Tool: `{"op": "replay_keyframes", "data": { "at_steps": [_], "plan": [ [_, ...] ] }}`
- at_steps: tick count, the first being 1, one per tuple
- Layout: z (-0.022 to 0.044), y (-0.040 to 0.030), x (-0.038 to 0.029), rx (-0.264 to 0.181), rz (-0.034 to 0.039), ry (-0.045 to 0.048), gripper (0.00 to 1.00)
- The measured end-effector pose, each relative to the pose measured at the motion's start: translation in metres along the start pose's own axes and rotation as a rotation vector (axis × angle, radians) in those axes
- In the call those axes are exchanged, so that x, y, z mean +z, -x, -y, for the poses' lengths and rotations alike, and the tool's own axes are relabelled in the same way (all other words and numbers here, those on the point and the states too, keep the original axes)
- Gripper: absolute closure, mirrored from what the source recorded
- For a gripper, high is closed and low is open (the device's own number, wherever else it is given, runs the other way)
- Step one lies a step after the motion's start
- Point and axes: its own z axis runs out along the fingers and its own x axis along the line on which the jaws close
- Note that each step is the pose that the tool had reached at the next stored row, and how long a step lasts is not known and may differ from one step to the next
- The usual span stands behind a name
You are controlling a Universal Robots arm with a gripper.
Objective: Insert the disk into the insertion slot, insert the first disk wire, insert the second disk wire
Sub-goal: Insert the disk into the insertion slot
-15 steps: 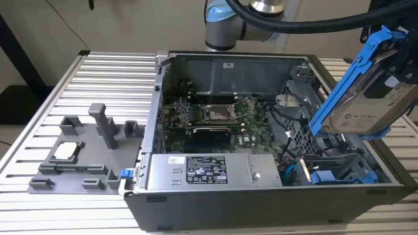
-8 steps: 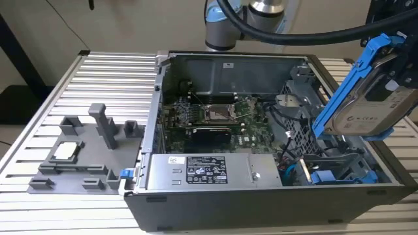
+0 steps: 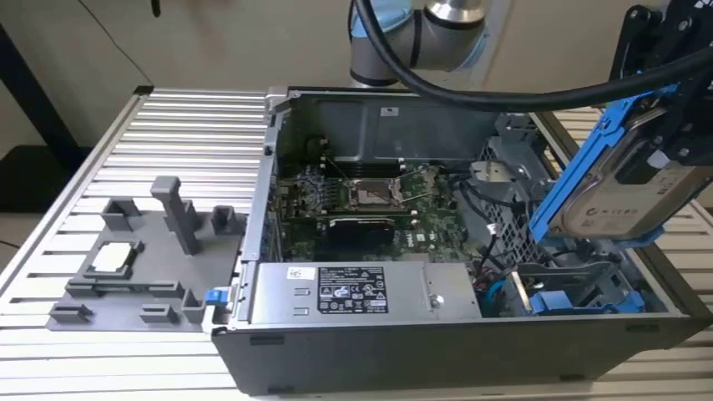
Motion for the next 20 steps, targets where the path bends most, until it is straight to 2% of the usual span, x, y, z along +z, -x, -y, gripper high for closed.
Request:
{"op": "replay_keyframes", "data": {
  "at_steps": [14,20],
  "plan": [
    [0.0001,-0.0003,0.0203,0.0,-0.0001,0.0,0.67],
    [0.0002,-0.0003,0.025,0.0,0.0004,-0.0001,0.67]
  ]
}}
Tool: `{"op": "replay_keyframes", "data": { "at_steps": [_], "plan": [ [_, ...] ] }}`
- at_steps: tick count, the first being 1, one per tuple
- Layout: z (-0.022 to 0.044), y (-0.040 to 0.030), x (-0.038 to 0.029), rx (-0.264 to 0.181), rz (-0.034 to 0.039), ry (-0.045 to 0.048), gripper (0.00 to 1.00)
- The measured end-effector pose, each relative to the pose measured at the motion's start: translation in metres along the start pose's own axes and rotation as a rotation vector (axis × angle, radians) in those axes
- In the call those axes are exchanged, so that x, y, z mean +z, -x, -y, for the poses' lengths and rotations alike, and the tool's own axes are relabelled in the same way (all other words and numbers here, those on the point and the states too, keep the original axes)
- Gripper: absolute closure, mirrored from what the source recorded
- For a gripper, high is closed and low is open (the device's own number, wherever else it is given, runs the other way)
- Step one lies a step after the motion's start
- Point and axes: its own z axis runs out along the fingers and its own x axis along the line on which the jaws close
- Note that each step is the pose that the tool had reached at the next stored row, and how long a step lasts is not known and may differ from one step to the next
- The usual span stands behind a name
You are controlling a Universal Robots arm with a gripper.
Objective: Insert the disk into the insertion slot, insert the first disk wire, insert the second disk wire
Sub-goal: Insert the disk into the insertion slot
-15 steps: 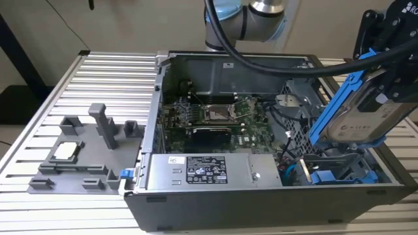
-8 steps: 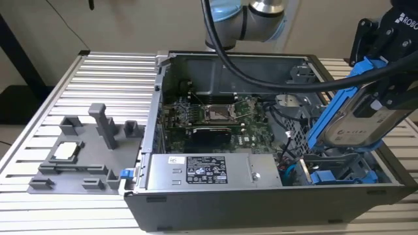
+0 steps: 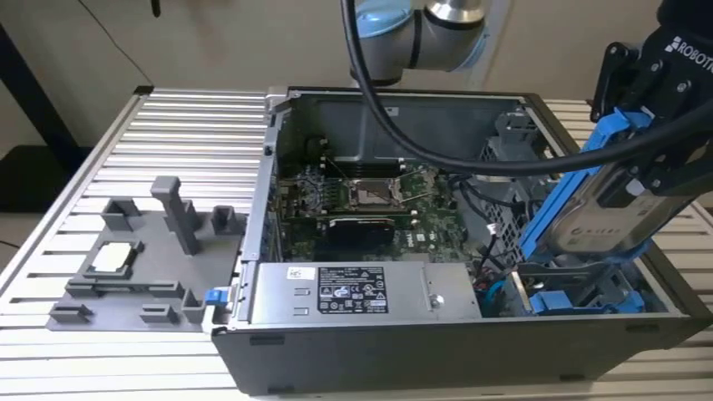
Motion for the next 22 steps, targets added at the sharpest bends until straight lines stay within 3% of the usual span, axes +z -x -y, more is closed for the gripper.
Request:
{"op": "replay_keyframes", "data": {
  "at_steps": [22],
  "plan": [
    [0.0082,0.0,0.0264,-0.005,-0.0003,0.0,0.67]
  ]
}}
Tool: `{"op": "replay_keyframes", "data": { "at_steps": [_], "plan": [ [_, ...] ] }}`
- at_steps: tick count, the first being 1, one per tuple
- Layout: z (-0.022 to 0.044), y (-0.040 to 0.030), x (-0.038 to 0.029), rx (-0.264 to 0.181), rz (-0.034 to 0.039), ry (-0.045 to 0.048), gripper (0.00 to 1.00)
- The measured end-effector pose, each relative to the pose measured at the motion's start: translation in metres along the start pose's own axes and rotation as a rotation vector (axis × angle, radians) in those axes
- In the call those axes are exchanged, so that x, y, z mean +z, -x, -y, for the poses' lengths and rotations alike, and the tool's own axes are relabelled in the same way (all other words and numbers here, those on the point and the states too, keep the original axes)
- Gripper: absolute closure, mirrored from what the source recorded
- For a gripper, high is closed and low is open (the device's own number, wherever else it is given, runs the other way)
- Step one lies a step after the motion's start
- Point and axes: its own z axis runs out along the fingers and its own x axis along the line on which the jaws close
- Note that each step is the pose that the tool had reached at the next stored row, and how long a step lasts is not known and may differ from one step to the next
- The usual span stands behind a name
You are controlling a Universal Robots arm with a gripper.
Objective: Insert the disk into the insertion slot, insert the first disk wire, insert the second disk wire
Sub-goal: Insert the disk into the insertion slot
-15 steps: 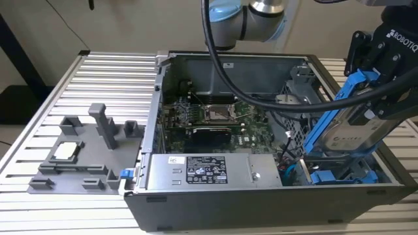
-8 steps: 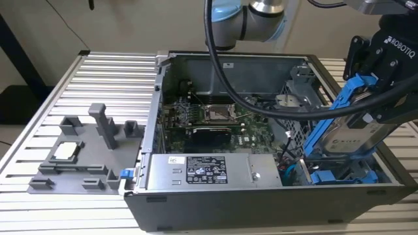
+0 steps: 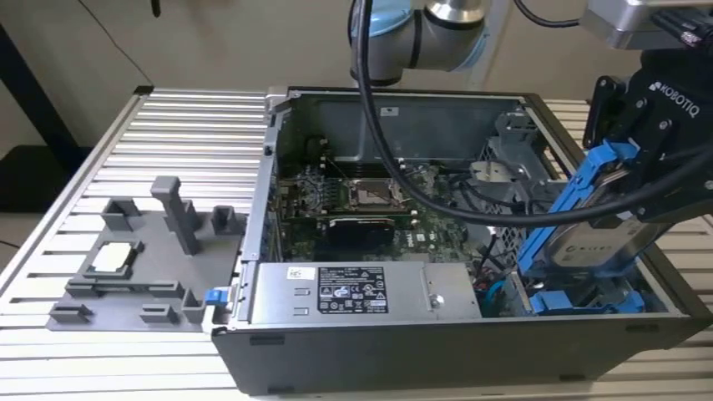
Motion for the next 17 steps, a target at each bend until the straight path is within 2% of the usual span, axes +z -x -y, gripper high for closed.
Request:
{"op": "replay_keyframes", "data": {
  "at_steps": [9,17],
  "plan": [
    [0.0066,-0.0001,0.0108,-0.006,-0.0001,0.0,0.67],
    [0.0073,-0.0034,0.0185,-0.007,0.0004,0.0,0.67]
  ]
}}
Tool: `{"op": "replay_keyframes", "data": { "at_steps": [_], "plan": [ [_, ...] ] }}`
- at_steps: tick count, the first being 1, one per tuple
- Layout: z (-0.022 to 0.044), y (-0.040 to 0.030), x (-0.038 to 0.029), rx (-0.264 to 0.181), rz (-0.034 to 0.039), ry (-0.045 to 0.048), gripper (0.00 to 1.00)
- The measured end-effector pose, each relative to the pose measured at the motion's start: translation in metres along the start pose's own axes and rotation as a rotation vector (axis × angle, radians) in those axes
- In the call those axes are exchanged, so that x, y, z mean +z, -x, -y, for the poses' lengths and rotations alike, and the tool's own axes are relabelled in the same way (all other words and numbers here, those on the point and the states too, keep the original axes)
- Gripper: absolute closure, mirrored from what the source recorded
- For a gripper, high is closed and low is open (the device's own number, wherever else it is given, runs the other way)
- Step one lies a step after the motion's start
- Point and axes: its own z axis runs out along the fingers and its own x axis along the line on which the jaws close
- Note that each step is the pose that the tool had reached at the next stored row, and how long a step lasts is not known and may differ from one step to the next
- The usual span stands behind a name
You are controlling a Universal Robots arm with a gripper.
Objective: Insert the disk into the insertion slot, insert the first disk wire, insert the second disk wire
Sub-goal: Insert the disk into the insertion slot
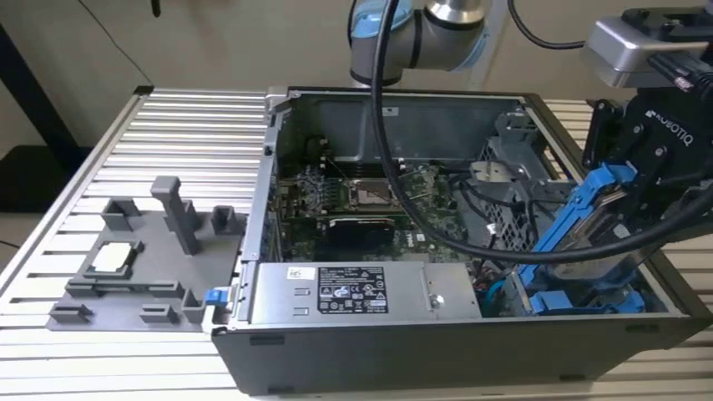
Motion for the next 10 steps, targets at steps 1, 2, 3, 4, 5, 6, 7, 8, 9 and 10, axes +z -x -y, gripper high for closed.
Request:
{"op": "replay_keyframes", "data": {
  "at_steps": [1,2,3,4,5,6,7,8,9,10],
  "plan": [
    [0.0,0.0,0.0017,0.0,0.0003,-0.0001,0.67],
    [0.0,0.0,0.0034,-0.001,0.0006,0.0,0.67],
    [0.0,0.0,0.0052,-0.001,0.0007,0.0,0.67],
    [0.0,0.0,0.007,-0.001,0.0008,0.0,0.67],
    [0.0001,0.0,0.0088,-0.001,0.0008,0.0,0.67],
    [0.0001,0.0,0.0106,-0.002,0.0009,0.0,0.67],
    [0.0,0.0,0.0124,-0.002,0.0009,0.0,0.67],
    [0.0001,0.0,0.0142,-0.002,0.0008,0.0,0.67],
    [0.0001,0.0,0.016,-0.003,0.001,0.0,0.67],
    [0.0,0.0,0.0181,-0.003,0.0012,0.0,0.67]
  ]
}}
